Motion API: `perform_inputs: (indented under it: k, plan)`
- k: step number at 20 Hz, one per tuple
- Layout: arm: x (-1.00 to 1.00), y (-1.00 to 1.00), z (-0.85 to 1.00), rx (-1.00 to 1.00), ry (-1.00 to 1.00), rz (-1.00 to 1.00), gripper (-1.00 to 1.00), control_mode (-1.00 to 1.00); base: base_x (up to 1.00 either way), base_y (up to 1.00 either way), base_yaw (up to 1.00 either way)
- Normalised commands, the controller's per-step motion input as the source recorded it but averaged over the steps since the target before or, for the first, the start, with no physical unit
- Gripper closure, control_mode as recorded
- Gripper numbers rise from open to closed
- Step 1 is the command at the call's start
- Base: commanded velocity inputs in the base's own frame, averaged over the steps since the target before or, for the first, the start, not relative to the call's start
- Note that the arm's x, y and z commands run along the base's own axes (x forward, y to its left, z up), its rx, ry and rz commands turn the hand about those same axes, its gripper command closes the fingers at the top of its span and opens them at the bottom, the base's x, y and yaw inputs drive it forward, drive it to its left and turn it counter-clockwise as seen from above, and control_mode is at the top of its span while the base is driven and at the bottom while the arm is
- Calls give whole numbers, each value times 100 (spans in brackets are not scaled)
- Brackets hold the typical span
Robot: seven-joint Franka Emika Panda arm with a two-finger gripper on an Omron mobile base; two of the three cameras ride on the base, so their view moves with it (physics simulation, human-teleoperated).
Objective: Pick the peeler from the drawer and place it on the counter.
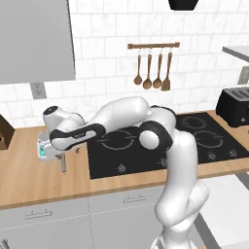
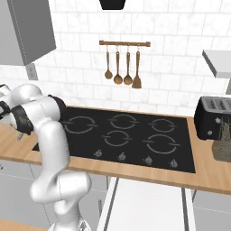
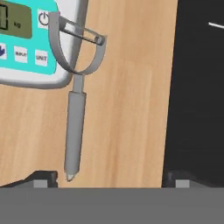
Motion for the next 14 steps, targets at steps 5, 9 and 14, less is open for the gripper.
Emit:
perform_inputs:
  k: [5,9,14]
  plan:
    - [0,-84,88,5,0,-2,-100,-100,0,0,0]
    - [0,-97,70,5,0,-1,-100,-100,0,0,0]
    - [0,-97,15,1,-1,-2,-100,-100,0,0,0]
